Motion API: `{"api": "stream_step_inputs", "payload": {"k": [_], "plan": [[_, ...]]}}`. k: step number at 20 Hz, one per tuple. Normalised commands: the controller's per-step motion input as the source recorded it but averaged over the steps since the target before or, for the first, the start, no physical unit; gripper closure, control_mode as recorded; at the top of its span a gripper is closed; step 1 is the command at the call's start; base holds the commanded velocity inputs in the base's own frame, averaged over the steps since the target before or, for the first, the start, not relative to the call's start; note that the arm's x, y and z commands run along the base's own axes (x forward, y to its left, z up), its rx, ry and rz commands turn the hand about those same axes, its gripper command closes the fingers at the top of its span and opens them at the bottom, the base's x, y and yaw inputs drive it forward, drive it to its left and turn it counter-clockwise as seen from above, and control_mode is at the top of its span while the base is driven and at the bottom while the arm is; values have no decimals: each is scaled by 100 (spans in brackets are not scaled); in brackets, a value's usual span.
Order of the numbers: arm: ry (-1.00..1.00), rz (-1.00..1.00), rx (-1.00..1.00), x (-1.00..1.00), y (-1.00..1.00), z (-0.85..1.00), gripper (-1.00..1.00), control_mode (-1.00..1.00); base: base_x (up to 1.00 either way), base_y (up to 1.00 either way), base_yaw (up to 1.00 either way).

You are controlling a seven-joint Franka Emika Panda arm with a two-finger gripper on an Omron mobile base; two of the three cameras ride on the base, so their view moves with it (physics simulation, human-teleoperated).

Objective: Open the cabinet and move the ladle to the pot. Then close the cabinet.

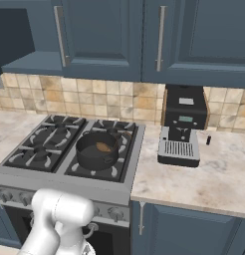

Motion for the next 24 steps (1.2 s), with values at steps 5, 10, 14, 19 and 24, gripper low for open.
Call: {"api": "stream_step_inputs", "payload": {"k": [5, 10, 14, 19, 24], "plan": [[-8, -13, -19, 40, 43, -1, -100, -100, 0, 0, 0], [-12, -11, -18, 1, 68, 0, -100, -100, 0, 0, 0], [-8, -12, -15, 10, 62, -2, -100, -100, 0, 0, 0], [-1, -12, -6, 25, 46, -10, -100, -100, 0, 0, 0], [0, -7, 0, 24, 35, -20, -100, -100, 0, 0, 0]]}}
